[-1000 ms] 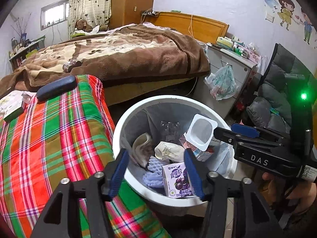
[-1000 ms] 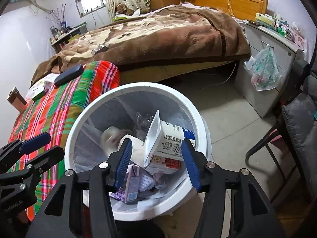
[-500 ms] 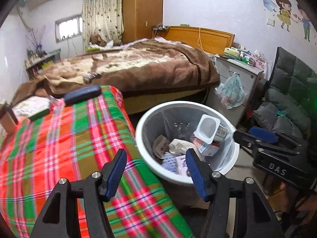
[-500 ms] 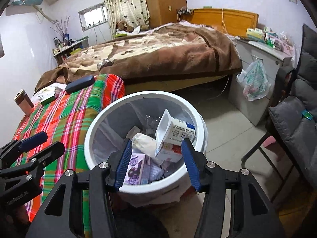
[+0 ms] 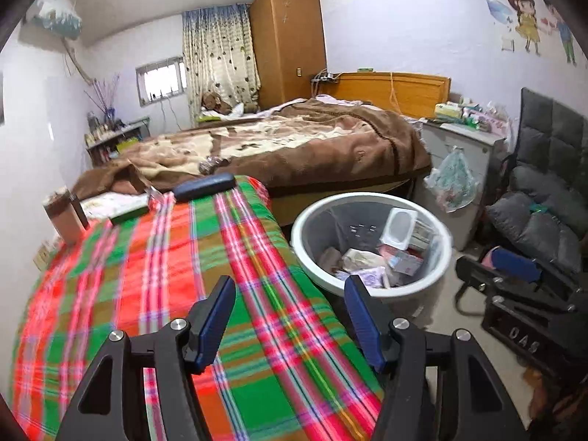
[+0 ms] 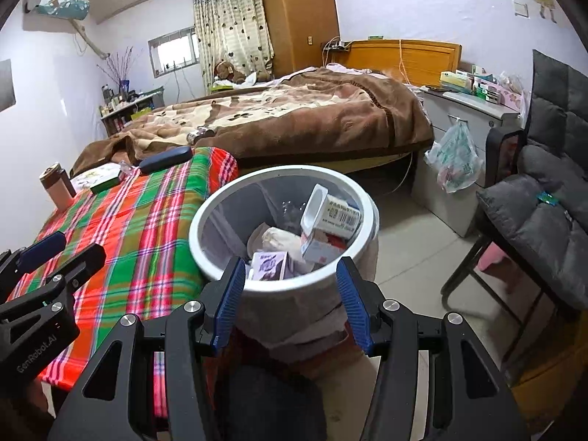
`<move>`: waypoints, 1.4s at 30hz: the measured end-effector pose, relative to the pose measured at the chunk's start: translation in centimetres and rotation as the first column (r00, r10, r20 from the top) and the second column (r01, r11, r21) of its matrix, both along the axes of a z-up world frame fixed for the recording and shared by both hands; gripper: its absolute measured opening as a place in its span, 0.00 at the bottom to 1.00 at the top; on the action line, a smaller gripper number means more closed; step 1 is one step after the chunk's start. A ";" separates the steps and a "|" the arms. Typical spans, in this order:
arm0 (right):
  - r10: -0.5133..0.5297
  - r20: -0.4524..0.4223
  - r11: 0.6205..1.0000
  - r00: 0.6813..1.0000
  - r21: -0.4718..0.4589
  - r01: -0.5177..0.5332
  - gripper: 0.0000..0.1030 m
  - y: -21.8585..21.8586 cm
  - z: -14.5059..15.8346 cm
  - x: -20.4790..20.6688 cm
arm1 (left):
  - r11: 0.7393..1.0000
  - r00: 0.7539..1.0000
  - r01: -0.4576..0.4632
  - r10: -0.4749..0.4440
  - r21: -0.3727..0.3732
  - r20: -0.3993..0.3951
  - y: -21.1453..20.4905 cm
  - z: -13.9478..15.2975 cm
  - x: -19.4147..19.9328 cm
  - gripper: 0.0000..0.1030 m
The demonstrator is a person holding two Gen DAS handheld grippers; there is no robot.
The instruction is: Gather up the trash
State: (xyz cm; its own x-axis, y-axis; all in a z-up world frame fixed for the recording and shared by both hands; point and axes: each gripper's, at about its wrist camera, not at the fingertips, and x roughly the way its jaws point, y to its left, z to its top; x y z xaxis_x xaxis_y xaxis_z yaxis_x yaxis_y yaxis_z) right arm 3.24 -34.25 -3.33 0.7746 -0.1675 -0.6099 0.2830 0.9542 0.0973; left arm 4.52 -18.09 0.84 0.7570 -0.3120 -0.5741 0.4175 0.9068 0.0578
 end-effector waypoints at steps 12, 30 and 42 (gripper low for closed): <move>-0.017 0.041 0.998 0.999 -0.065 0.020 0.52 1.5 0.3 -1.7 | 0.999 0.999 0.007 -0.009 -0.038 -0.042 0.5 -1.3 -1.6 0.60; -0.002 0.038 0.999 0.999 -0.053 0.004 0.52 2.3 0.0 -2.1 | 0.999 0.999 -0.016 0.015 -0.038 -0.031 0.8 -1.2 -1.7 0.60; 0.002 0.033 0.999 0.999 -0.051 0.000 0.52 2.4 0.1 -2.1 | 0.999 0.999 -0.027 0.026 -0.046 -0.030 1.3 -1.0 -1.7 0.60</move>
State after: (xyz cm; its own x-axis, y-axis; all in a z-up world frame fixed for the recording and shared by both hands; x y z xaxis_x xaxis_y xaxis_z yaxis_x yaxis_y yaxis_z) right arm 1.15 -31.85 -3.27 0.7945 -0.1969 -0.5745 0.2793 0.9585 0.0578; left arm 2.78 -16.84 -0.11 0.7481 -0.3187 -0.5820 0.3943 0.9190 0.0036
